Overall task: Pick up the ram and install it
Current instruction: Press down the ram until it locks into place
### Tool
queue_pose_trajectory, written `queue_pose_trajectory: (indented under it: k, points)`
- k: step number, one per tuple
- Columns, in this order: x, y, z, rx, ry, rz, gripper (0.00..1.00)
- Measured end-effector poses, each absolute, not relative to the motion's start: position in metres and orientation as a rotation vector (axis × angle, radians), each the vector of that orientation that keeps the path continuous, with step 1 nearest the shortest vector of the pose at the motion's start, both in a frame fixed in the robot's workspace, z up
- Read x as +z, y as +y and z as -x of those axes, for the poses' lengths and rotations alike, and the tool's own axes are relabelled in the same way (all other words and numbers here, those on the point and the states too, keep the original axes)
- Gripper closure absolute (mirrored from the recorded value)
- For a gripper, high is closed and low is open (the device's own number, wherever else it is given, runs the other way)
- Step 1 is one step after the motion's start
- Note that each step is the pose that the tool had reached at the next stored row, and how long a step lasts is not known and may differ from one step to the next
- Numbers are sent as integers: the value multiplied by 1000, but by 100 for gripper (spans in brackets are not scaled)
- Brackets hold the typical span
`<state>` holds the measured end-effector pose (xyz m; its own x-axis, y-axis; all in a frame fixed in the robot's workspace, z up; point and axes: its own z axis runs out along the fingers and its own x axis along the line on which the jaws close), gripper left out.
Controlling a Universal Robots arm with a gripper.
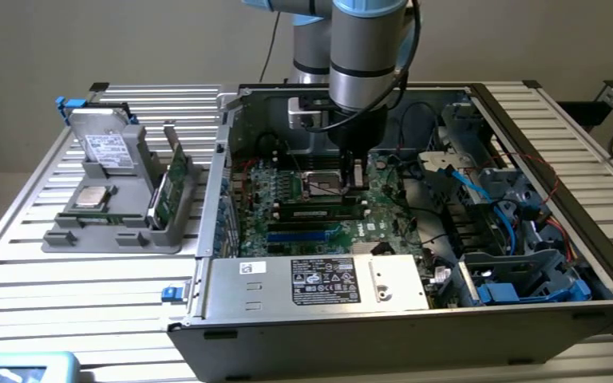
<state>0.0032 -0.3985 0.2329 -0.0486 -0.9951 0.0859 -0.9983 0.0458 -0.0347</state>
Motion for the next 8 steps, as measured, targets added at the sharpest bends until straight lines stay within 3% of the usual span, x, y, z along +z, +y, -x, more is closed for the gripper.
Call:
queue_pose_trajectory:
  k: [8]
  points:
    - [232,-398,-3,138,-2247,-2143,89]
